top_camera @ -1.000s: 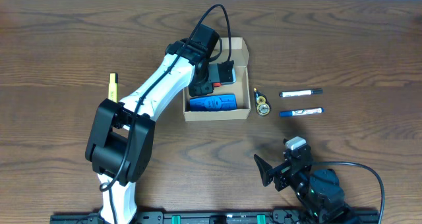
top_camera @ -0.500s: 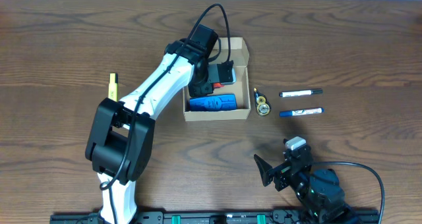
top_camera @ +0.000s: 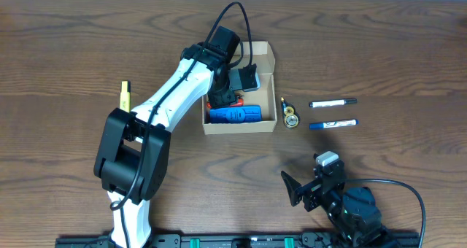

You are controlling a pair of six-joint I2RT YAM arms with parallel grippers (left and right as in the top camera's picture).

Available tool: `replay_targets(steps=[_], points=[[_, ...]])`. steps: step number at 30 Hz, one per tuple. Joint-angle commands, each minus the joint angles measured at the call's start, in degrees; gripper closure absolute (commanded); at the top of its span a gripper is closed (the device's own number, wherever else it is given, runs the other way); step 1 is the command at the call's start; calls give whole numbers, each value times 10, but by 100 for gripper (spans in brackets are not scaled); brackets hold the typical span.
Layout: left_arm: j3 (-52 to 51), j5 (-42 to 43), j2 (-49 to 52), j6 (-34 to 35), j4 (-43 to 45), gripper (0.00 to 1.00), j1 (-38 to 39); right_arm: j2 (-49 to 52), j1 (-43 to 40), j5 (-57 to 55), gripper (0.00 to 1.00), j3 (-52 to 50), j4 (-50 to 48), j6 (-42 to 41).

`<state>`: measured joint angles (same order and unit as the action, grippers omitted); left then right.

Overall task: Pack container
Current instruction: 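Carry the red stapler with the left gripper into the box and release, then move the left gripper to the yellow highlighter and grasp it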

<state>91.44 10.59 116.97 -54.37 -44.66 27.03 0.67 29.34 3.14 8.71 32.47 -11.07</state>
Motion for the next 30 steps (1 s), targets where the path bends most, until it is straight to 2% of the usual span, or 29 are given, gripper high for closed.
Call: replay_targets(steps=[1, 6, 10, 15, 19, 23, 30], points=[[23, 9, -20, 51, -14, 41, 3, -3, 6, -3, 1, -2, 1, 9], [62, -1, -89, 128, -40, 42, 3, -3, 6, -3, 1, -2, 1, 9], [68, -55, -157, 212, -40, 43, -16, -3, 6, -3, 1, -2, 1, 9], [68, -148, -202, 347, -56, 41, -79, -3, 6, -3, 1, -2, 1, 9], [65, -146, -199, 419, -89, 41, -159, -3, 6, -3, 1, -2, 1, 9], [49, -106, -183, 441, -104, 39, -229, -3, 6, -3, 1, -2, 1, 9], [-6, -105, -132, 511, -103, 34, -291, -3, 6, -3, 1, -2, 1, 9]])
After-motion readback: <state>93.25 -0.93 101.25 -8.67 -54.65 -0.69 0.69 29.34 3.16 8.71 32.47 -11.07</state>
